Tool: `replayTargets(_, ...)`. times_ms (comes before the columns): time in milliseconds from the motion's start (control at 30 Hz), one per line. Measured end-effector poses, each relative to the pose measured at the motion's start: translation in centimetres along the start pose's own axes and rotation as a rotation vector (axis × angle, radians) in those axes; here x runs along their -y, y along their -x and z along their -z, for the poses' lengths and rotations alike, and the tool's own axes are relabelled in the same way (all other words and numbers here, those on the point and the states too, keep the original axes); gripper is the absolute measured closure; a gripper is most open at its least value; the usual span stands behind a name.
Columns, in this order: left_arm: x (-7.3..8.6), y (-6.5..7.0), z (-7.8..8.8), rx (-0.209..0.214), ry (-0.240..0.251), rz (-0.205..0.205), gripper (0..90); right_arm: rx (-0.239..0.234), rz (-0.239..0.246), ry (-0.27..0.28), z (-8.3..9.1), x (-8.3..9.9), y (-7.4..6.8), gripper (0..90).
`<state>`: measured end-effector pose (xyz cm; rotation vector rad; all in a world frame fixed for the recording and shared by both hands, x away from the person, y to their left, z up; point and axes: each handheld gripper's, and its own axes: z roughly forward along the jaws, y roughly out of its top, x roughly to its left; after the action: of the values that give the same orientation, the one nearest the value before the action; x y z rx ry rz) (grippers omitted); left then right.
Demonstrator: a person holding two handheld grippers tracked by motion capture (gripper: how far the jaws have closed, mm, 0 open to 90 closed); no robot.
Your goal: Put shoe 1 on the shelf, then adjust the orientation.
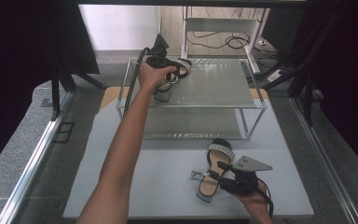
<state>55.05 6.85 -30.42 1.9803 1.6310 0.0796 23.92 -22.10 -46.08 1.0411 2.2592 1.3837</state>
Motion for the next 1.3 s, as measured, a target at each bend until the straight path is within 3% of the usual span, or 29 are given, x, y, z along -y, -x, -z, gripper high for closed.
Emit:
replayTargets(67, 0.0, 0.0, 1.3, 0.008, 0.086, -0.006, 29.7, 0.0, 0.001, 0.0, 0.0, 0.0, 0.0, 51.4)
replayTargets(100, 0.0, 0.0, 1.8, 0.034, 0.109, -0.001, 30.4, 0.0, 0.001, 0.0, 0.0, 0.0, 0.0, 51.4)
replayTargets(133, 0.1, 0.0, 2.2, 0.061, 0.125, -0.005, 30.4, 0.002, 0.001, 0.0, 0.0, 0.0, 0.0, 51.3)
replayTargets(233, 0.4, 0.2, 3.2, 0.089, 0.155, -0.037, 27.4, 0.005, 0.001, 0.005, 0.1, -0.1, 0.0, 51.3)
replayTargets(300, 1.0, 0.5, 3.9, 0.088, 0.174, -0.088, 26.9, 0.006, 0.0, 0.008, 0.1, 0.0, 0.0, 51.3)
replayTargets(333, 1.4, 0.7, 4.2, 0.059, 0.189, -0.128, 27.3, 0.007, -0.001, 0.006, 0.1, 0.0, 0.1, 51.4)
replayTargets(400, 2.3, 0.9, 4.9, 0.081, 0.216, -0.166, 28.9, 0.003, -0.001, 0.002, 0.1, 0.0, -0.1, 51.4)
replayTargets(500, 3.7, 1.1, 6.1, 0.093, 0.222, -0.254, 28.7, -0.003, -0.009, 0.005, 0.1, -0.1, -0.1, 52.2)
replayTargets(700, 6.8, 0.8, 8.3, 0.154, 0.242, -0.345, 30.9, -0.032, -0.032, 0.016, 0.1, -0.2, -0.2, 55.0)
replayTargets(767, 7.7, 0.7, 8.8, 0.156, 0.243, -0.369, 30.4, -0.034, -0.037, 0.018, 0.2, -0.3, -0.3, 55.6)
replayTargets(833, 8.8, 0.9, 9.2, 0.132, 0.235, -0.418, 30.0, -0.034, -0.036, 0.019, 0.2, -0.3, -0.3, 56.8)
replayTargets(867, 9.4, 0.9, 9.4, 0.143, 0.237, -0.439, 29.5, -0.035, -0.036, 0.018, 0.2, -0.3, -0.3, 57.8)
replayTargets(933, 10.7, 0.7, 9.8, 0.175, 0.247, -0.449, 29.1, -0.039, -0.033, 0.014, 0.2, -0.4, -0.5, 60.0)
replayTargets(1167, 14.7, -0.3, 10.7, 0.181, 0.269, -0.483, 27.7, -0.025, -0.007, -0.015, 0.0, -0.6, -1.0, 79.5)
replayTargets(1300, 17.3, -0.9, 10.8, 0.221, 0.272, -0.488, 27.2, -0.018, 0.007, -0.029, 0.1, -0.6, -1.2, 86.3)
